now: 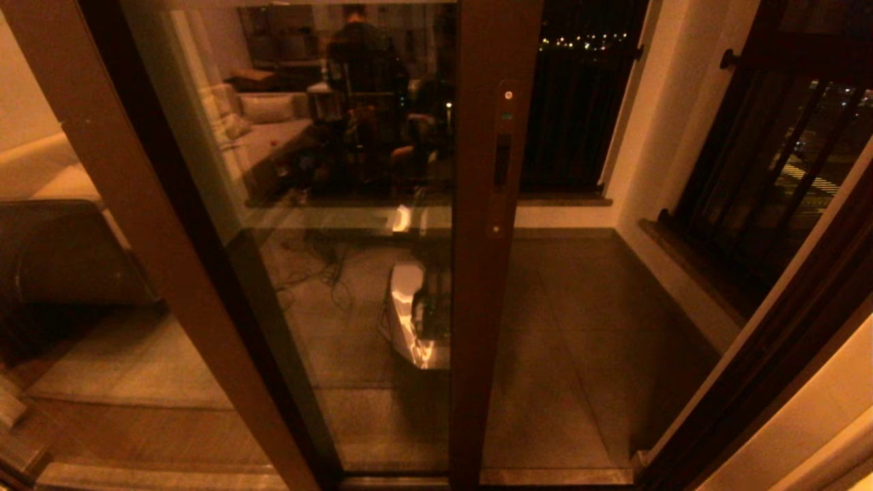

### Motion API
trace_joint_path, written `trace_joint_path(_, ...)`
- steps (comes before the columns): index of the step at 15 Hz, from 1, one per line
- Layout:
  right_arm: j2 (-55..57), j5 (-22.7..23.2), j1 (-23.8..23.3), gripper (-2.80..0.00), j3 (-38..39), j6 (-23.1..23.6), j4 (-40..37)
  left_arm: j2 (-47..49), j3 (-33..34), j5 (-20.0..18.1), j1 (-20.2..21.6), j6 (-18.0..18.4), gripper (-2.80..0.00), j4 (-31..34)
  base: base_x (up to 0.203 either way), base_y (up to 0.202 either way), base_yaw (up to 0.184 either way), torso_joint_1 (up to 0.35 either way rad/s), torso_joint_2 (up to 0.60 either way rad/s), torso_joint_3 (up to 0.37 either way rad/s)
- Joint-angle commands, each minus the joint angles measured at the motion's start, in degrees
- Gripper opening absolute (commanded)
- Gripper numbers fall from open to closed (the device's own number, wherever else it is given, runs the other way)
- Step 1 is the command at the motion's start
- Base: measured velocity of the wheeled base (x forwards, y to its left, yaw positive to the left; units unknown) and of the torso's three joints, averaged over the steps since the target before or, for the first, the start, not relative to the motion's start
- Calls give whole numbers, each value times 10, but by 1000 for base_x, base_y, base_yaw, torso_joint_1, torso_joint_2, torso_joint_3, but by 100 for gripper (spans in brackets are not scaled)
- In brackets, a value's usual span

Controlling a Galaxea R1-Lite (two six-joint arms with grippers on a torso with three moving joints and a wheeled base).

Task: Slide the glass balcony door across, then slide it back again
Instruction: Open the slid door

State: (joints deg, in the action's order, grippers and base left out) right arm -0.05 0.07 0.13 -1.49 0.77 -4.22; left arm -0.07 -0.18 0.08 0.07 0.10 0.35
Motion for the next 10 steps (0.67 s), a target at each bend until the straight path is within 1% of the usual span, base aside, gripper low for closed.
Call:
trace_joint_path(1, 0, 0, 0, -280, 0, 0, -1, 0, 0, 0, 0, 0, -280, 0, 0, 0, 0, 0, 0, 0)
trace_joint_path(10, 0, 0, 0, -280, 1, 0, -2, 0, -1, 0, 0, 1, -280, 1, 0, 0, 0, 0, 0, 0)
